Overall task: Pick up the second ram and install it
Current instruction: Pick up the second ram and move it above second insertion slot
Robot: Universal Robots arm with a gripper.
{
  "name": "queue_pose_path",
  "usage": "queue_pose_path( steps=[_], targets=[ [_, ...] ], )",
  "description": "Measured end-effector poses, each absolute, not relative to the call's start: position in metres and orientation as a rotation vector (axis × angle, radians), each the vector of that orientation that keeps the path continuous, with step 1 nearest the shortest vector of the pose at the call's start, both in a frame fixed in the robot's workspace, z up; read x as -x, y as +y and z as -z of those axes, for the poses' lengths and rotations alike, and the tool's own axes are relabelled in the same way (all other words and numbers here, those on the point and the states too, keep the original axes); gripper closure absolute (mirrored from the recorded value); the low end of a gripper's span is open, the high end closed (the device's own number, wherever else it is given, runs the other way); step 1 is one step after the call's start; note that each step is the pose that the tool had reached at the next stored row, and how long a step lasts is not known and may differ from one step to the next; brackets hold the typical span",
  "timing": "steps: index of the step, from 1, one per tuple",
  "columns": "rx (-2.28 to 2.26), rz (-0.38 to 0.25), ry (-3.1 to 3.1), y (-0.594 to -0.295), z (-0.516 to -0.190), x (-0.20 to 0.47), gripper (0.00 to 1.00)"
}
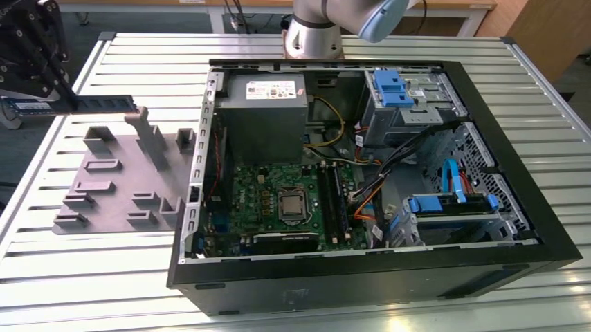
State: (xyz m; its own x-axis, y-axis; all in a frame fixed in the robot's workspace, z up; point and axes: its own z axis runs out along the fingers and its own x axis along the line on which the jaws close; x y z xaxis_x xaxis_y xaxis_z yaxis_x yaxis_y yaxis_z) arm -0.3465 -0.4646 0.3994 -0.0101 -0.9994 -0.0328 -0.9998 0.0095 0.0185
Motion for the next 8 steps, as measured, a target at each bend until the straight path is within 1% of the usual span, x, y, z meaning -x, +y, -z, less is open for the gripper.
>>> queue_pose_path(
  steps=[8],
  targets=[
    [2.203,-0.057,2.225,-0.4646,-0.3995,0.3434,0.86]
  ],
)
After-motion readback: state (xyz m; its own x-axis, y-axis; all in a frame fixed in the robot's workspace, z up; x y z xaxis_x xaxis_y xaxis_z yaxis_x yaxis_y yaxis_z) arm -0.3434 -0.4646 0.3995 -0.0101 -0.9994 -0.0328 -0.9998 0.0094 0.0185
